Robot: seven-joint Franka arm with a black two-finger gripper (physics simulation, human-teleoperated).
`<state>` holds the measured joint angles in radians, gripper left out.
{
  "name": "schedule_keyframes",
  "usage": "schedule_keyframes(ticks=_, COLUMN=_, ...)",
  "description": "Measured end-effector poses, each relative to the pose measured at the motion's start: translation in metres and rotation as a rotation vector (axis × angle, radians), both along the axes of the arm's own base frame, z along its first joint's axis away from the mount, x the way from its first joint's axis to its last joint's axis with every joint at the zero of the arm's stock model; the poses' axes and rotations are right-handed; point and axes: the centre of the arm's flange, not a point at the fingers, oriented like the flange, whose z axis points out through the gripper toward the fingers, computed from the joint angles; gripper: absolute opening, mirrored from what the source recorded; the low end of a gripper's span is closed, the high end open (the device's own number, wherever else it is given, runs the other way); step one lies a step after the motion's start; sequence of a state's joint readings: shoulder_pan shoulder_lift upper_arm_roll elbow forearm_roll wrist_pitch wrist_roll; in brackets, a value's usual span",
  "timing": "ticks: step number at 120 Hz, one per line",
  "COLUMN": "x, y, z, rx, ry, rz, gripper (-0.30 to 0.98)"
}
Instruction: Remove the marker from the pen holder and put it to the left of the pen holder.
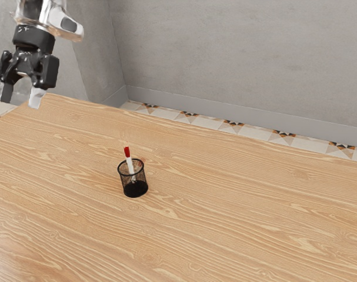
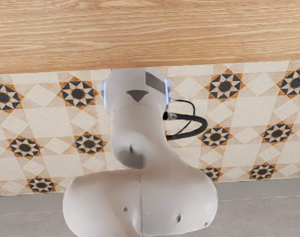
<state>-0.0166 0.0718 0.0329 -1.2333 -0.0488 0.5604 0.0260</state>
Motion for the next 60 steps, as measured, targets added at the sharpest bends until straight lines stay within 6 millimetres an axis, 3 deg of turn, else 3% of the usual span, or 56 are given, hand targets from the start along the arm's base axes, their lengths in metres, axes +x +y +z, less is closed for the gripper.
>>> schedule_keyframes(ticks=6, x=0.032, y=0.007, z=-0.047, rx=-0.016, ry=-0.053, rz=0.018, gripper=0.69)
schedule_keyframes(ticks=14, x=0.062, y=0.014, z=-0.077, rx=-0.022, ry=-0.157, rz=0.035, gripper=0.69)
schedule_keyframes(ticks=30, x=0.136, y=0.006, z=-0.149, rx=-0.039, ry=-0.363, rz=0.012, gripper=0.69)
schedule_keyframes(ticks=40, x=0.132, y=0.003, z=-0.204, rx=-0.050, ry=-0.487, rz=-0.005, gripper=0.69)
schedule_keyframes(ticks=48, x=0.115, y=0.002, z=-0.251, rx=-0.050, ry=-0.600, rz=-0.018, gripper=0.68)
schedule_keyframes(ticks=60, x=0.113, y=0.003, z=-0.281, rx=-0.042, ry=-0.815, rz=-0.034, gripper=0.68)
